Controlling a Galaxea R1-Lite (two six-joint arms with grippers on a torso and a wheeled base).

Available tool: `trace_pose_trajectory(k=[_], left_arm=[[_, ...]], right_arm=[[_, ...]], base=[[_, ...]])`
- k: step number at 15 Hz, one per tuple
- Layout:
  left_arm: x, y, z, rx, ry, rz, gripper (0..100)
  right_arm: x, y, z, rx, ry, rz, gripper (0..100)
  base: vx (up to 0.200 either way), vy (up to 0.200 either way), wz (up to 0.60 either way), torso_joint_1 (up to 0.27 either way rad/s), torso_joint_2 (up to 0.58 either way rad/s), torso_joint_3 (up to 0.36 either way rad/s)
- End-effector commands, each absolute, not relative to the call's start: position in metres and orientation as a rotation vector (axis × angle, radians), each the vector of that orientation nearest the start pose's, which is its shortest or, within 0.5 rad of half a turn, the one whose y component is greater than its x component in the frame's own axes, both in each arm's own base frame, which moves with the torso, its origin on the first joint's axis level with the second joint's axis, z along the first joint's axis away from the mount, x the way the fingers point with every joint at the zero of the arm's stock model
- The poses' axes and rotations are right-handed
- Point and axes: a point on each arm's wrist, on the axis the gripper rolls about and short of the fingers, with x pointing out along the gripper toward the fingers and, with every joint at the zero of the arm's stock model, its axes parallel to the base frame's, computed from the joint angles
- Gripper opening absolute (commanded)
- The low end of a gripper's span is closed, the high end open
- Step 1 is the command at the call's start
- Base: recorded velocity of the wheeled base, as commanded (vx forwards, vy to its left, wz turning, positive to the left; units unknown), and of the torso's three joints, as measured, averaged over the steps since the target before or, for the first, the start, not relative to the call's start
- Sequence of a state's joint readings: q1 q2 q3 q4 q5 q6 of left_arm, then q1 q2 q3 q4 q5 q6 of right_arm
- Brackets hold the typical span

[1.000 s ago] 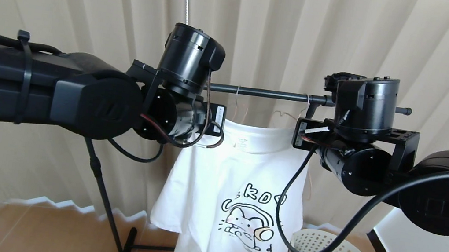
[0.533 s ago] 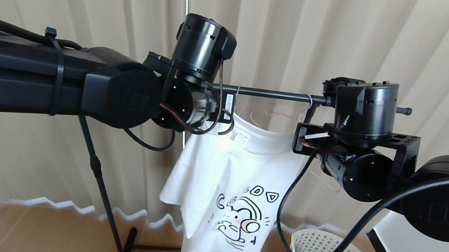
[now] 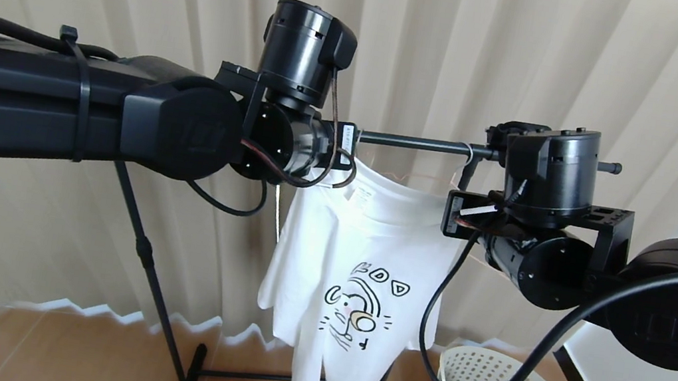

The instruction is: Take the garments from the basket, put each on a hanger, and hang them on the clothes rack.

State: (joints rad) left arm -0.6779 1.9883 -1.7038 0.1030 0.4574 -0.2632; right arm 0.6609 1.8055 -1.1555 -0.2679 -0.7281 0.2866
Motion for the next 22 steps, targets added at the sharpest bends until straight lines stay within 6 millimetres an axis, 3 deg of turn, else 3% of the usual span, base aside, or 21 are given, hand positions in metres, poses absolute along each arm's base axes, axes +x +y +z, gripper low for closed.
trace_pose_trajectory(k=[1, 8, 9, 18, 22], left_arm=[[0.32, -0.245, 0.26, -0.053, 0.351, -0.173, 0], [0.322, -0.245, 0.27, -0.071, 0.321, -0.176, 0], [0.323, -0.246, 0.272, -0.075, 0.315, -0.177, 0], [0.328, -0.243, 0.277, -0.09, 0.294, -0.164, 0], [0.329, -0.241, 0.281, -0.101, 0.283, -0.155, 0]], right_arm=[[0.281, 0.2, 0.21, 0.039, 0.281, -0.108, 0], [0.279, 0.198, 0.211, 0.042, 0.278, -0.107, 0], [0.279, 0.197, 0.211, 0.04, 0.279, -0.109, 100], [0.277, 0.195, 0.209, 0.015, 0.283, -0.109, 100], [0.267, 0.187, 0.206, -0.032, 0.303, -0.074, 100]], base=[[0.0, 0.0, 0.0, 0.0, 0.0, 0.0], [0.0, 0.0, 0.0, 0.0, 0.0, 0.0], [0.0, 0.0, 0.0, 0.0, 0.0, 0.0], [0.0, 0.0, 0.0, 0.0, 0.0, 0.0], [0.0, 0.0, 0.0, 0.0, 0.0, 0.0]])
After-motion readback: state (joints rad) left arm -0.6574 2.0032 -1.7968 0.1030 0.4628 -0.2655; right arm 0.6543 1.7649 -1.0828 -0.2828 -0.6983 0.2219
